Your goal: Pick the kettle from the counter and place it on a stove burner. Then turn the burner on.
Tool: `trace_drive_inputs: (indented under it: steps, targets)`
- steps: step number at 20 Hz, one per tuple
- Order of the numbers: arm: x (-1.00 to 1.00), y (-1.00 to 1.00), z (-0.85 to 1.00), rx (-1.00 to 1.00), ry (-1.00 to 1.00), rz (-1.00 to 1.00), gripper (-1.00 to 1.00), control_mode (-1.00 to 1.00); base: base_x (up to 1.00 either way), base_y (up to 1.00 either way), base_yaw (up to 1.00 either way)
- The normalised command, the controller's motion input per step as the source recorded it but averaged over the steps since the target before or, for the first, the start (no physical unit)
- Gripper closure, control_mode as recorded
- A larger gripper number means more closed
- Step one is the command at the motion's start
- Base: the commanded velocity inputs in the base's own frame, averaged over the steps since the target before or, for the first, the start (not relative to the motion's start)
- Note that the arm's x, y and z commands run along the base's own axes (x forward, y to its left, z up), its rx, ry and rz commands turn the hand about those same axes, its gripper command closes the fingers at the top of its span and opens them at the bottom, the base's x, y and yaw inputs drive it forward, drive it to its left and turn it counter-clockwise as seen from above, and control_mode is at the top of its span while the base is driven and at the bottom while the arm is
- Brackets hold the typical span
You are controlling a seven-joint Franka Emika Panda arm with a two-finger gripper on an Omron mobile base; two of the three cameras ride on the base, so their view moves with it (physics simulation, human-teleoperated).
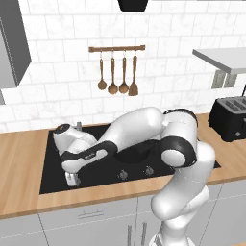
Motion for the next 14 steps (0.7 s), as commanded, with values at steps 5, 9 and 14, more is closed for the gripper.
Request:
trace_drive_inputs:
  steps: [5, 9, 14]
  targets:
    - [-0.19, -0.38, 0.59, 0.0, 0.0, -0.23, -1.0, -1.0, 0.0, 0.0, 0.0]
    - [-0.44, -0.84, 0.26, 0.02, 0.0, -0.41, -1.0, -1.0, 0.0, 0.0, 0.0]
    - [-0.27, -0.75, 0.26, 0.0, 0.0, -0.42, -1.0, -1.0, 0.0, 0.0, 0.0]
